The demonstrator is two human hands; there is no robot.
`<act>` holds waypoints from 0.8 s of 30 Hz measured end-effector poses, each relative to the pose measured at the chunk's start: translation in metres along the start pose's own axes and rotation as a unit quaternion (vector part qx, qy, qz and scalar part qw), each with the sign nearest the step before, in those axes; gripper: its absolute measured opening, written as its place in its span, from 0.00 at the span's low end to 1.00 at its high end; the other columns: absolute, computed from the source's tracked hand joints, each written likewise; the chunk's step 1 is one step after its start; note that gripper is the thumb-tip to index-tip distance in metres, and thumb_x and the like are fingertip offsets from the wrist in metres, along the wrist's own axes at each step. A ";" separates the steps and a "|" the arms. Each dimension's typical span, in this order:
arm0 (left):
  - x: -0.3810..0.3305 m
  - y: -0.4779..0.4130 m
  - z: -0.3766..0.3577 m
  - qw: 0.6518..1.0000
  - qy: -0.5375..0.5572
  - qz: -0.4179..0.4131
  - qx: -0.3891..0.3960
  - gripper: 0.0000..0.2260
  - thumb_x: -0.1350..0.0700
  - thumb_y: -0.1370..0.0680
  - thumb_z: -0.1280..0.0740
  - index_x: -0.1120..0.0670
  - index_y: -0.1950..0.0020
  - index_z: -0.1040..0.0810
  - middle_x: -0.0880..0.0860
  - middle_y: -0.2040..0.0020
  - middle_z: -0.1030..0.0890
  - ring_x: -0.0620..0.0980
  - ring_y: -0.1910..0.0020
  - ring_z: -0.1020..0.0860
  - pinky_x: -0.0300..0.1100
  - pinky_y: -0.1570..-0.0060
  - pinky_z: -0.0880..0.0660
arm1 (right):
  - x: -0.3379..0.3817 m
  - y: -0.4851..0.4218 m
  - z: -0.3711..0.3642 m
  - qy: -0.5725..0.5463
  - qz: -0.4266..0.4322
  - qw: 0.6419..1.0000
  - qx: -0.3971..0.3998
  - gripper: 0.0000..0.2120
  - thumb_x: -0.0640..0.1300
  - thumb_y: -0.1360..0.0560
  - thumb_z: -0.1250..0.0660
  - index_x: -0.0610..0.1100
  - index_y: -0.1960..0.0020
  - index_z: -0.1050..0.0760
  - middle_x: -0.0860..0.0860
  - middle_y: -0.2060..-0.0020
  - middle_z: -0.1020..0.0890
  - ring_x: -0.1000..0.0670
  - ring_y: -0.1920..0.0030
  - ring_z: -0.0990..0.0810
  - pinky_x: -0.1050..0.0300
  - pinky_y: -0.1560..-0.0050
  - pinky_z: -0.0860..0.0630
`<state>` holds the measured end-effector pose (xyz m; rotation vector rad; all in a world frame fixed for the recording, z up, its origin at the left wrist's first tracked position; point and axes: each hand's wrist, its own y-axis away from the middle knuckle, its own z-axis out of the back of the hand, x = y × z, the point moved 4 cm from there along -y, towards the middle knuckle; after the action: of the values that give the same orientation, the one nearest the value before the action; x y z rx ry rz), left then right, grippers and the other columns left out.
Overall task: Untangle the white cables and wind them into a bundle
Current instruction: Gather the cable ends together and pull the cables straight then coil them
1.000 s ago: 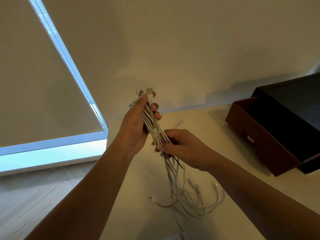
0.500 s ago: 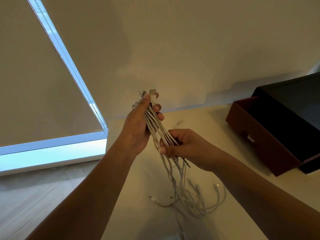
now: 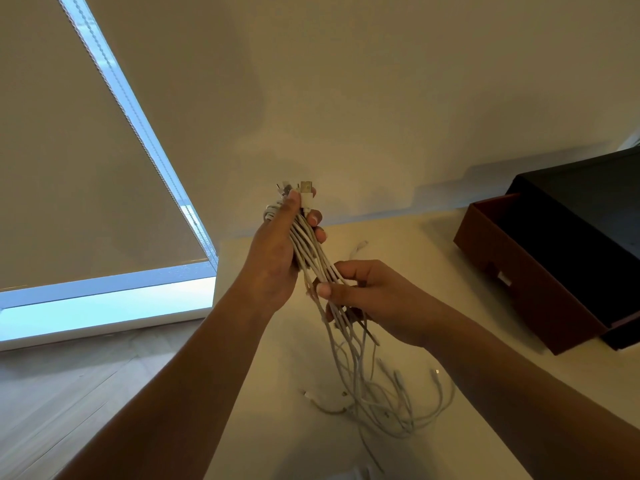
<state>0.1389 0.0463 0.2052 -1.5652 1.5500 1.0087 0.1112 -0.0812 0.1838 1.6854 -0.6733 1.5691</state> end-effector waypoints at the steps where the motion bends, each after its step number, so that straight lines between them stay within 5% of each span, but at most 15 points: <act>1: 0.000 0.000 0.000 1.000 -0.001 0.000 0.000 0.15 0.49 0.17 0.45 0.56 0.39 0.25 0.46 0.69 0.25 0.43 0.70 0.25 0.41 0.58 0.31 | -0.002 0.000 0.000 -0.011 -0.003 1.000 -0.005 0.07 0.42 0.25 0.32 0.39 0.51 0.21 0.48 0.55 0.23 0.49 0.59 0.19 0.56 0.57 0.22; 3: 0.001 0.001 -0.002 1.000 -0.002 0.003 0.001 0.16 0.49 0.17 0.45 0.57 0.37 0.25 0.46 0.69 0.25 0.43 0.70 0.25 0.41 0.58 0.31 | -0.005 -0.001 -0.001 -0.011 -0.004 1.000 -0.012 0.08 0.42 0.26 0.31 0.39 0.50 0.21 0.49 0.51 0.25 0.48 0.57 0.20 0.52 0.55 0.22; 7: 0.003 0.001 -0.004 1.000 -0.007 0.006 0.001 0.18 0.48 0.17 0.45 0.58 0.34 0.27 0.46 0.69 0.25 0.43 0.70 0.26 0.41 0.59 0.33 | -0.008 -0.001 -0.005 0.005 -0.007 1.000 0.010 0.14 0.40 0.26 0.31 0.29 0.48 0.25 0.41 0.61 0.23 0.45 0.60 0.23 0.54 0.60 0.24; 11: -0.005 -0.001 -0.004 1.000 0.003 -0.018 -0.002 0.18 0.49 0.17 0.45 0.59 0.33 0.29 0.46 0.69 0.25 0.43 0.69 0.25 0.41 0.59 0.32 | -0.005 -0.003 -0.002 -0.010 0.007 0.998 -0.063 0.13 0.38 0.29 0.27 0.39 0.53 0.31 0.42 0.62 0.23 0.45 0.63 0.21 0.51 0.60 0.19; 15: -0.006 -0.002 -0.004 0.999 0.007 -0.043 -0.032 0.21 0.49 0.17 0.44 0.62 0.30 0.33 0.46 0.69 0.24 0.44 0.69 0.26 0.39 0.60 0.29 | -0.007 -0.004 -0.002 0.127 0.036 0.987 -0.095 0.13 0.46 0.27 0.29 0.38 0.56 0.29 0.42 0.65 0.21 0.42 0.63 0.18 0.38 0.57 0.20; 20: -0.005 -0.004 -0.001 0.997 0.024 -0.053 -0.059 0.19 0.49 0.18 0.43 0.59 0.33 0.31 0.46 0.70 0.24 0.44 0.70 0.27 0.38 0.61 0.29 | -0.014 -0.001 -0.010 0.224 0.049 0.967 -0.112 0.14 0.51 0.23 0.34 0.45 0.65 0.28 0.48 0.70 0.22 0.42 0.65 0.19 0.40 0.57 0.22; 24: -0.004 -0.004 -0.003 0.995 0.043 -0.042 -0.075 0.23 0.49 0.17 0.43 0.62 0.28 0.34 0.46 0.70 0.25 0.43 0.72 0.28 0.38 0.62 0.29 | -0.022 0.001 -0.012 0.270 0.015 0.957 -0.105 0.11 0.48 0.22 0.36 0.40 0.57 0.24 0.46 0.65 0.20 0.46 0.63 0.18 0.45 0.55 0.20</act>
<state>0.1433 0.0453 0.2105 -1.7844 1.4806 1.0433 0.1006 -0.0739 0.1623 1.0258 -0.5537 1.8020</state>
